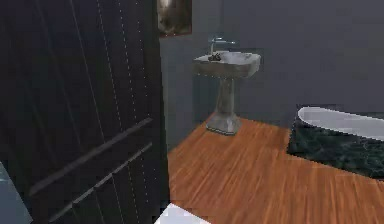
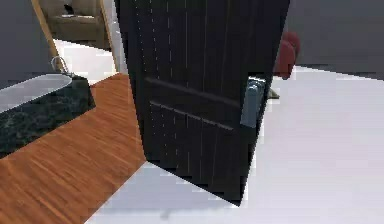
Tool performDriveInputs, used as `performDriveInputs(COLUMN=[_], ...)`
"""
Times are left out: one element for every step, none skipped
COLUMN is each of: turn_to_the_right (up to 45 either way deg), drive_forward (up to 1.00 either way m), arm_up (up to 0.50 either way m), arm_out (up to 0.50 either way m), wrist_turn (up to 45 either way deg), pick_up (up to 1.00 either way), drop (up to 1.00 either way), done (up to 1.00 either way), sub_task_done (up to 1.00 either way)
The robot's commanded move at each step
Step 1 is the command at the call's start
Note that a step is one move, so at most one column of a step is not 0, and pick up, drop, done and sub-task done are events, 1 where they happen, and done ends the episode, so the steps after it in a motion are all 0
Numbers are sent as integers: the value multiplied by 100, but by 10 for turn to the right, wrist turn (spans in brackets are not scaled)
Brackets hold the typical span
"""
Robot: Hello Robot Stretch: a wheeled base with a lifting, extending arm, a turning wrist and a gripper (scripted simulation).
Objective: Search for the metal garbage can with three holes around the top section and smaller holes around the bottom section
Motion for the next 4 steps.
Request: performDriveInputs(turn_to_the_right=[450,450,450,30], drive_forward=[0,0,0,0], arm_up=[0,0,0,0], arm_out=[0,0,0,0], wrist_turn=[0,0,0,0], pick_up=[0,0,0,0], drop=[0,0,0,0], done=[0,0,0,0], sub_task_done=[0,0,0,0])
